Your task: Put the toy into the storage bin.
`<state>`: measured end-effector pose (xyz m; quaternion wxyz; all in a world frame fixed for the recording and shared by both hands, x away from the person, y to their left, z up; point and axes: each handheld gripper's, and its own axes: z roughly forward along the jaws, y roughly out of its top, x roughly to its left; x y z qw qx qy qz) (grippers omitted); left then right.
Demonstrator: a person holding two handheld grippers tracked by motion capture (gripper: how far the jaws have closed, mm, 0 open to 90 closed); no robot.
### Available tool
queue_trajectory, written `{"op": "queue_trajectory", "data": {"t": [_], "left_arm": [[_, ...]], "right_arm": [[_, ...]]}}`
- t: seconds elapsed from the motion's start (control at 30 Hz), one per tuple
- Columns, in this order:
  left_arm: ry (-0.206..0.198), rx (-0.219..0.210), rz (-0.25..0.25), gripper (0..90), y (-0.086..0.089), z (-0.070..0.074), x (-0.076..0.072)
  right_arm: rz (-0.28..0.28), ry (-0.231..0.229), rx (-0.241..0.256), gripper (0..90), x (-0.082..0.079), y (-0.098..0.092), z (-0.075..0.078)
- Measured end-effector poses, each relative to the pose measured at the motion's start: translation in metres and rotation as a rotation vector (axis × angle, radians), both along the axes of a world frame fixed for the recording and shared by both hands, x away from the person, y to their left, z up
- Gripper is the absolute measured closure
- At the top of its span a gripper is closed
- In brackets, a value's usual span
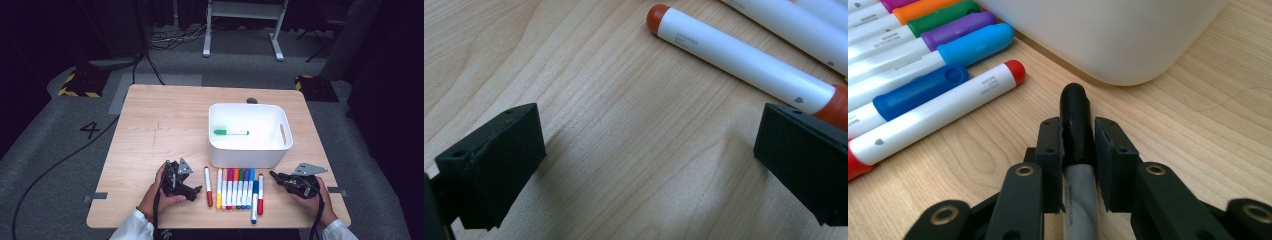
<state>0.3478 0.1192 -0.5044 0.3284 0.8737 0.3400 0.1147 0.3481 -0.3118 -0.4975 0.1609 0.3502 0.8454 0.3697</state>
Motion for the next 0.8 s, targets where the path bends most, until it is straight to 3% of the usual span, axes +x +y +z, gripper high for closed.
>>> {"op": "queue_trajectory", "data": {"t": [0.17, 0.37, 0.57, 0.8], "left_arm": [[0.0, 0.0, 0.0, 0.1, 0.0, 0.0, 0.0], [0.0, 0.0, 0.0, 0.1, 0.0, 0.0, 0.0], [0.0, 0.0, 0.0, 0.1, 0.0, 0.0, 0.0], [0.0, 0.0, 0.0, 0.1, 0.0, 0.0, 0.0]], "right_arm": [[0.021, 0.0, 0.04, 74.4, -0.002, -0.006, 0.003], [0.028, -0.067, 0.123, 74.5, -0.008, -0.013, 0.021], [0.047, -0.131, 0.146, 74.5, -0.017, -0.018, 0.041], [0.078, -0.206, 0.222, 74.5, -0.025, -0.024, 0.071]]}}
